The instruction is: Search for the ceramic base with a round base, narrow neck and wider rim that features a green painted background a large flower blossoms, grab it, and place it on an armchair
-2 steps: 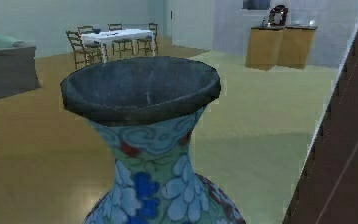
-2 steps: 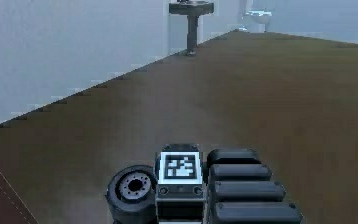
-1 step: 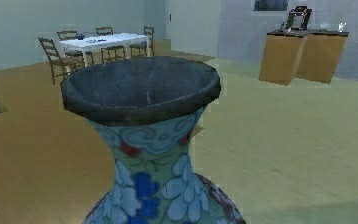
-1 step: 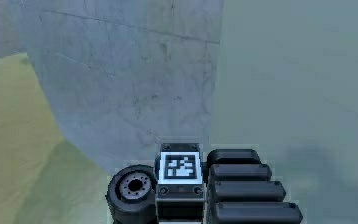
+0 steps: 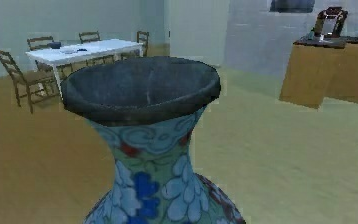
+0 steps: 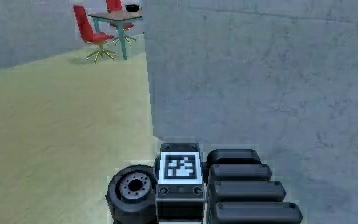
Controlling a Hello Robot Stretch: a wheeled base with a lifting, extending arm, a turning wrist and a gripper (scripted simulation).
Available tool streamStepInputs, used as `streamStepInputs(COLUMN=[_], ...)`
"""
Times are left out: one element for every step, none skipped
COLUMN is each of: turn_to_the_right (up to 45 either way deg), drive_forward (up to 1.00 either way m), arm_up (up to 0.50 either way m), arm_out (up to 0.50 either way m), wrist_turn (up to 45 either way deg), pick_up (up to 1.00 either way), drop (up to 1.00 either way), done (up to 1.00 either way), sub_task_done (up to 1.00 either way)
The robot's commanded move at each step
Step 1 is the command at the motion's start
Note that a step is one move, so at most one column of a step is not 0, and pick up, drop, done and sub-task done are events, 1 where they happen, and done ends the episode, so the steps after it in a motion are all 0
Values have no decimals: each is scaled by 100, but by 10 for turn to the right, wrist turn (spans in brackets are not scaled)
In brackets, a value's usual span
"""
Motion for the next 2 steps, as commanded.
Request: streamStepInputs(turn_to_the_right=[0, 0], drive_forward=[100, 100], arm_up=[0, 0], arm_out=[0, 0], wrist_turn=[0, 0], pick_up=[0, 0], drop=[0, 0], done=[0, 0], sub_task_done=[0, 0])
